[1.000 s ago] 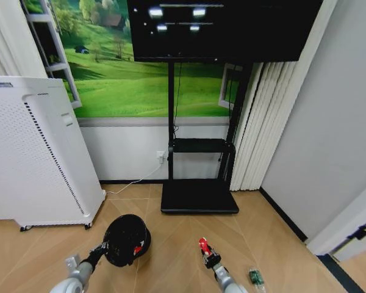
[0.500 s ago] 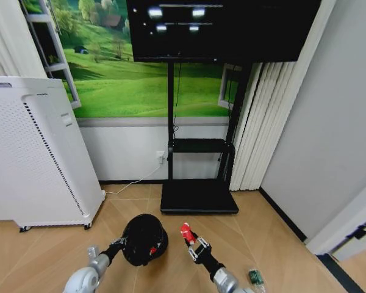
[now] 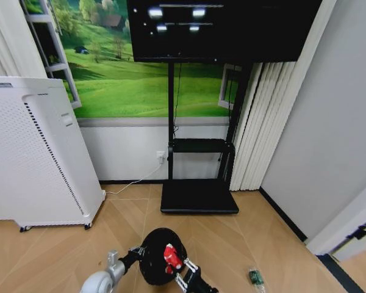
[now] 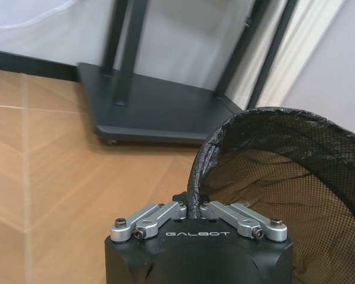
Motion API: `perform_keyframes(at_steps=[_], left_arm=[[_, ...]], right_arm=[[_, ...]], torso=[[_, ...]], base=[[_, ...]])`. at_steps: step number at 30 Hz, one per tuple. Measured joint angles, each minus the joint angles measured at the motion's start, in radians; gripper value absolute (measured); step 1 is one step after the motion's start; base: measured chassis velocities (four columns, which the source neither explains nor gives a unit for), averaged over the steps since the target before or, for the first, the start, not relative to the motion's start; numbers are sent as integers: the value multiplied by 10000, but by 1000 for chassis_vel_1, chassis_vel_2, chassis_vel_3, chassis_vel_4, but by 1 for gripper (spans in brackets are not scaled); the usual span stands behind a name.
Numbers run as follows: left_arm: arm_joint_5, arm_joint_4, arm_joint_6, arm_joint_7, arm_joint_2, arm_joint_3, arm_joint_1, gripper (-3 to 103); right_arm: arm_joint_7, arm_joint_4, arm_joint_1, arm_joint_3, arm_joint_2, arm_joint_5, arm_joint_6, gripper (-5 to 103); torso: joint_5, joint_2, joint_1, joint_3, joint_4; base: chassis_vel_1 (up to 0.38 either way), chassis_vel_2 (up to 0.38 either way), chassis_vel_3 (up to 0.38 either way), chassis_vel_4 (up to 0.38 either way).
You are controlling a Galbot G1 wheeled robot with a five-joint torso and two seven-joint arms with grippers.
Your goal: Pick up the trash bin and place the garbage on the floor into it.
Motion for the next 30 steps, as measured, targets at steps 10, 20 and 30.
perform_keyframes(at_steps=[10, 20, 30], left_arm=[[769, -106, -146, 427, -275, 739, 283, 3], [695, -181, -246, 451, -215, 618, 336, 3], [-252, -95, -302, 105, -348, -13, 350, 3]], right_arm=[[-76, -884, 778, -706, 415, -26, 96, 35], [-69, -987, 992, -519, 351, 79, 156, 58], [186, -594, 812, 86, 354, 578, 484, 95]], torso=[[-1, 0, 0, 0, 3], [-1, -1, 0, 1, 3], [-3, -1, 0, 1, 2]], base=[[0, 0, 0, 0], [0, 0, 0, 0], [0, 0, 0, 0]])
